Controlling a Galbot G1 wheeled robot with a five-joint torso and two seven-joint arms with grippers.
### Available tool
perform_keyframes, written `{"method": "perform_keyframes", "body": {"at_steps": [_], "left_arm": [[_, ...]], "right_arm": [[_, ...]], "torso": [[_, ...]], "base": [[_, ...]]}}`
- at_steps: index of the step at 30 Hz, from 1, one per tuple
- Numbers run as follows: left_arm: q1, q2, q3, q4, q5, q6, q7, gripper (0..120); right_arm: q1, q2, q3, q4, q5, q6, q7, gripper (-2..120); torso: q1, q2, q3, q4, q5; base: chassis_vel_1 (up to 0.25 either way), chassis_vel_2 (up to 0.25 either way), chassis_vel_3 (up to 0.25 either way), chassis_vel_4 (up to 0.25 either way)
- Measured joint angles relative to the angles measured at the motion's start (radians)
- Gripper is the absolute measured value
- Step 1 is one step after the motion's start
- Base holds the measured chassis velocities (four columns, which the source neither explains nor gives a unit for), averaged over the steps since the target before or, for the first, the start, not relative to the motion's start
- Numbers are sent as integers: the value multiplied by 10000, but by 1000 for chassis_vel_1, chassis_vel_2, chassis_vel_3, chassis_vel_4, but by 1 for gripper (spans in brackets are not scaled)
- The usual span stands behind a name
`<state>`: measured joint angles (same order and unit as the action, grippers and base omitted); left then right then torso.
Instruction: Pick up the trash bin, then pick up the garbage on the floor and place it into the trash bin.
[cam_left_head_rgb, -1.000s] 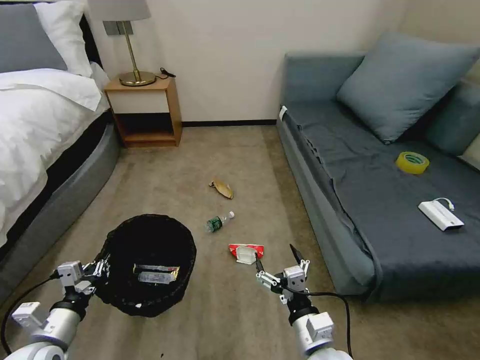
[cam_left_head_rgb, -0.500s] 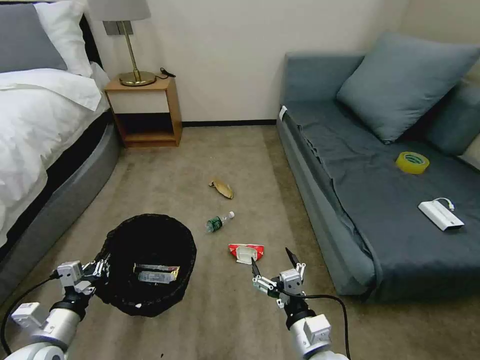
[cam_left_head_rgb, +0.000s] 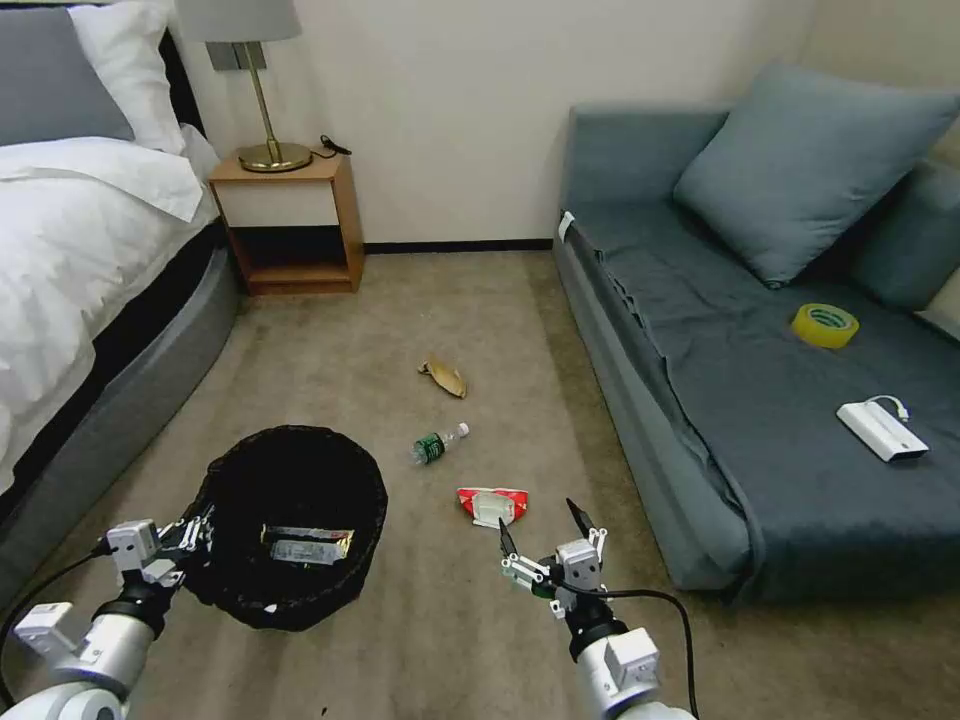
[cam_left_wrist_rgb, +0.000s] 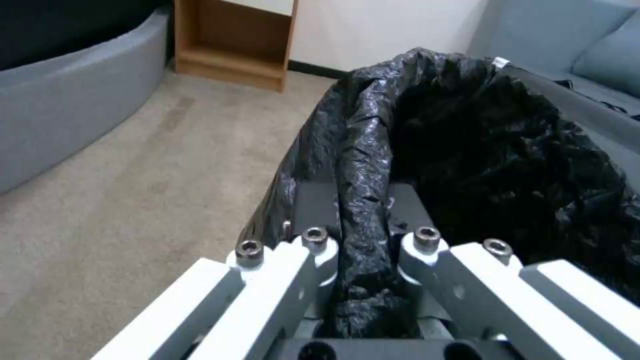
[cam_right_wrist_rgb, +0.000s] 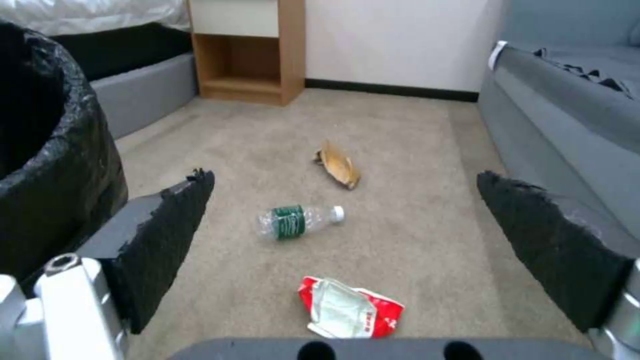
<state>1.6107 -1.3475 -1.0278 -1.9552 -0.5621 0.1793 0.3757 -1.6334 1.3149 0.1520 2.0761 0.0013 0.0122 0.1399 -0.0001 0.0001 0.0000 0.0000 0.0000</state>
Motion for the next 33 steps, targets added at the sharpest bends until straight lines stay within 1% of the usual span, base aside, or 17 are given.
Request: {"method": "perform_keyframes", "body": {"at_steps": [7, 14, 18, 28, 33], "left_arm": [[-16, 77, -72, 23, -40, 17, -10, 6], [-48, 108, -80, 32, -42, 36, -21, 6], [-52, 91, -81, 42, -41, 38, -19, 6], [3, 25, -168, 113, -33, 30, 11, 6], [-4, 43, -253, 155, -73, 14, 39, 6]], "right_arm": [[80, -35, -22, -40, 108, 19, -13, 100], [145, -64, -53, -97, 160, 18, -10, 100], [199, -70, -63, -139, 179, 16, -5, 100], [364, -116, -192, -334, 314, 12, 9, 100], [511, -134, -258, -402, 353, -37, 8, 100]], "torso": [[0, 0, 0, 0, 0], [1, -1, 1, 0, -1], [1, -1, 2, 0, -1], [0, 0, -1, 0, 0], [0, -1, 0, 0, -1]], "base": [[-46, 39, 34, -46], [-132, 149, 145, -141], [-113, 101, 95, -110], [-16, 21, 19, -13], [-125, 134, 120, -152]]}}
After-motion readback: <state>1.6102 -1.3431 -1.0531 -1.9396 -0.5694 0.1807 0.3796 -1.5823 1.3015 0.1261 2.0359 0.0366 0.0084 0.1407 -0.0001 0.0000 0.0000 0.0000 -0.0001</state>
